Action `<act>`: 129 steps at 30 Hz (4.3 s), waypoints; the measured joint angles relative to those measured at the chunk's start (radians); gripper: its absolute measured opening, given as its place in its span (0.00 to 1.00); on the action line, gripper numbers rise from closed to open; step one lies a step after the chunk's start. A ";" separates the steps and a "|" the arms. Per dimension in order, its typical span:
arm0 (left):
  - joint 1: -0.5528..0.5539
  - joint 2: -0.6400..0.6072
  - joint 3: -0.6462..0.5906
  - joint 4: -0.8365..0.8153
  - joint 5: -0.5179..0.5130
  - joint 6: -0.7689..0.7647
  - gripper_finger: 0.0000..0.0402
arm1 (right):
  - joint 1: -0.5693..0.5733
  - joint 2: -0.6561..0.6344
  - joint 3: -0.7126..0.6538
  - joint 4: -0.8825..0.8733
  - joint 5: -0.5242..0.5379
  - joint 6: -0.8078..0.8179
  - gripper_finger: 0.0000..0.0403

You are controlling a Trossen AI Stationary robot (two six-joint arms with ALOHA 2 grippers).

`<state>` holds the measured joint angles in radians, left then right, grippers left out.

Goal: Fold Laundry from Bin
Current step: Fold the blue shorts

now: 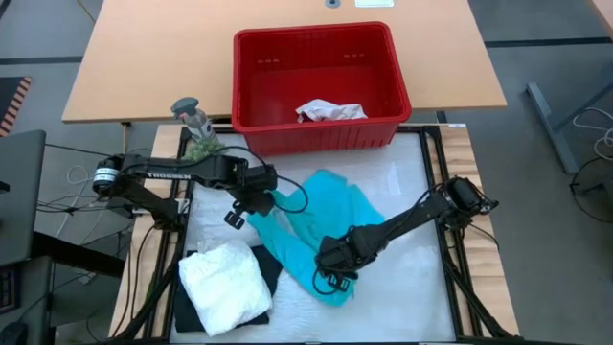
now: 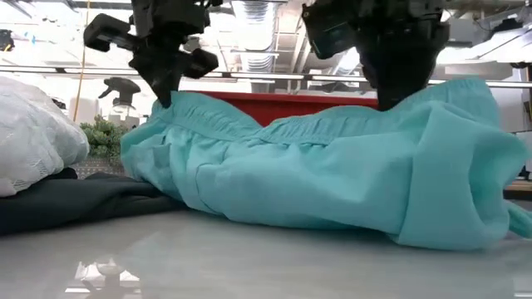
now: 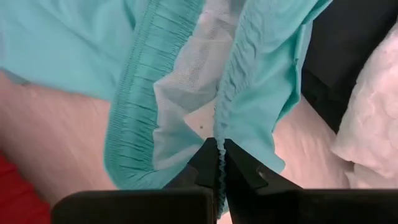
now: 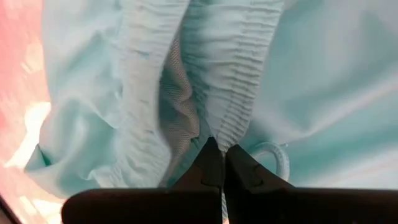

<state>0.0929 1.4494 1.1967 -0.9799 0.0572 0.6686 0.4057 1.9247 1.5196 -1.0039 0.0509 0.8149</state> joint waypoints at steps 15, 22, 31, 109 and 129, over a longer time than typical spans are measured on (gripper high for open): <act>0.000 0.006 0.003 0.033 -0.012 0.044 0.00 | 0.045 0.000 0.000 -0.005 0.000 0.007 0.17; 0.001 0.006 0.003 0.031 -0.020 0.053 0.00 | 0.044 0.000 0.000 -0.013 0.009 0.061 0.34; 0.001 0.006 0.003 0.029 -0.082 0.087 0.15 | 0.054 -0.002 0.000 -0.035 0.061 0.134 0.63; 0.001 0.006 0.002 0.130 -0.038 -0.011 0.25 | -0.145 -0.187 -0.256 0.344 -0.174 -0.086 0.67; 0.001 0.006 0.002 0.130 -0.038 -0.019 0.25 | -0.140 -0.186 -0.385 0.559 -0.331 0.009 0.67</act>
<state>0.0935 1.4551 1.1988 -0.8501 0.0192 0.6495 0.2653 1.7386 1.1349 -0.4451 -0.2804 0.8243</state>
